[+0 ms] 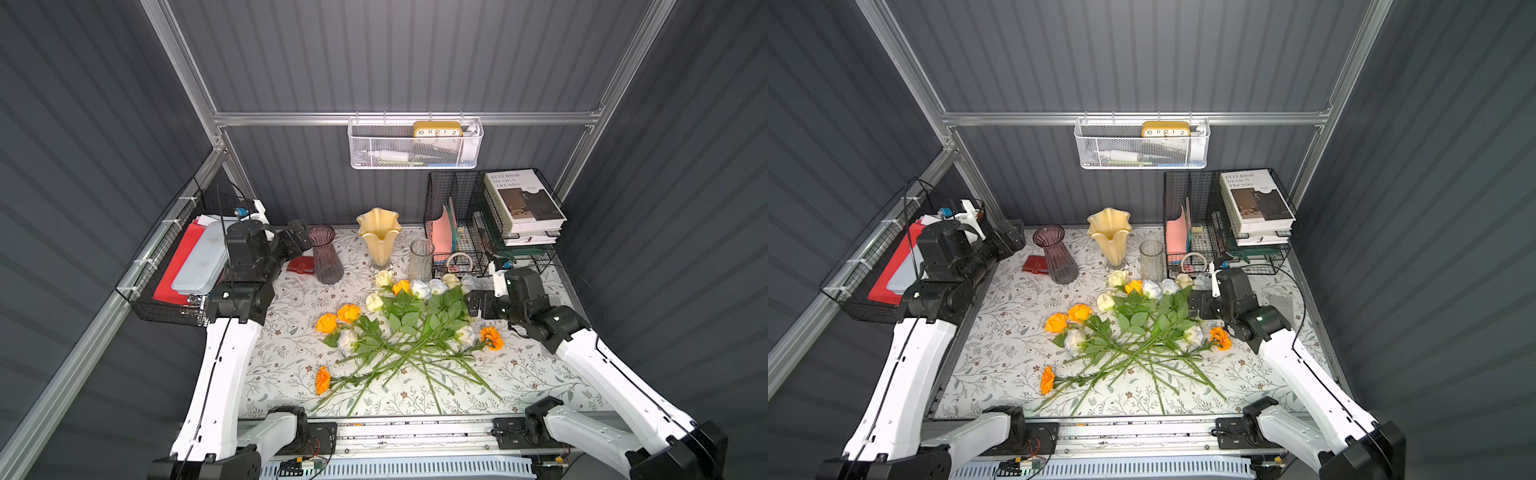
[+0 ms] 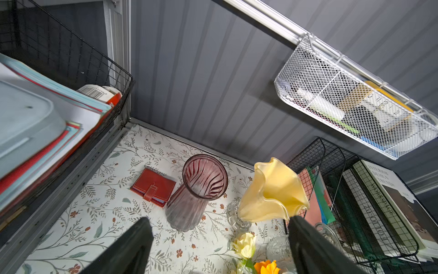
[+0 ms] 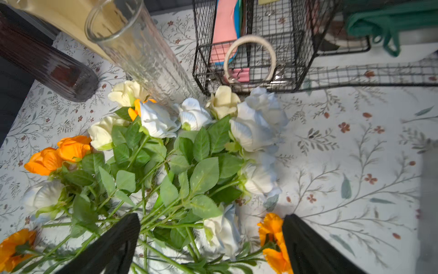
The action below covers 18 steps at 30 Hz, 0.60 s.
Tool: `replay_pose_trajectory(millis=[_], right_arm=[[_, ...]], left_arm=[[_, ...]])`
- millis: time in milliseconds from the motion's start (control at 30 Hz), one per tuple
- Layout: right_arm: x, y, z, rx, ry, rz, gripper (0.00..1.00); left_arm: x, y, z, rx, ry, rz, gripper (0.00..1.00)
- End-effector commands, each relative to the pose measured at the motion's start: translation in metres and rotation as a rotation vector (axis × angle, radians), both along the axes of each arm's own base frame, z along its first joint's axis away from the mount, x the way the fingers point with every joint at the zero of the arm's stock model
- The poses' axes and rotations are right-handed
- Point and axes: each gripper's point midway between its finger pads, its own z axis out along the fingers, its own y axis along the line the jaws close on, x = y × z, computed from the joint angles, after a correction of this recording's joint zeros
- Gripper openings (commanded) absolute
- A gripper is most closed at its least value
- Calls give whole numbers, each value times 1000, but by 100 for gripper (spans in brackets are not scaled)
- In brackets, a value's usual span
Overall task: Arrange the flowers in different vases according to their colors
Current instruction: Place the distractor at the center of the board.
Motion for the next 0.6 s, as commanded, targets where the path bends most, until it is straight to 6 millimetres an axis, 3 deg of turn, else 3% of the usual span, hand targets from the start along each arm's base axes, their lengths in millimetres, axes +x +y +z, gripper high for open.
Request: replay_pose_trajectory(millis=[0, 167, 333, 400, 567], right_arm=[[-22, 14, -15, 55, 73, -5, 99], [-33, 10, -21, 125, 72, -89, 95], [-40, -5, -35, 98, 104, -170, 93], [-40, -8, -38, 98, 115, -192, 92], [-36, -14, -39, 57, 117, -221, 92]], left_arm=[[-21, -20, -15, -31, 21, -120, 93], [-61, -85, -25, -103, -4, -431, 93], [-92, -135, -37, -117, 6, -581, 92], [-91, -154, -56, -104, 61, -583, 91], [-112, -247, -125, 73, 253, -577, 89]])
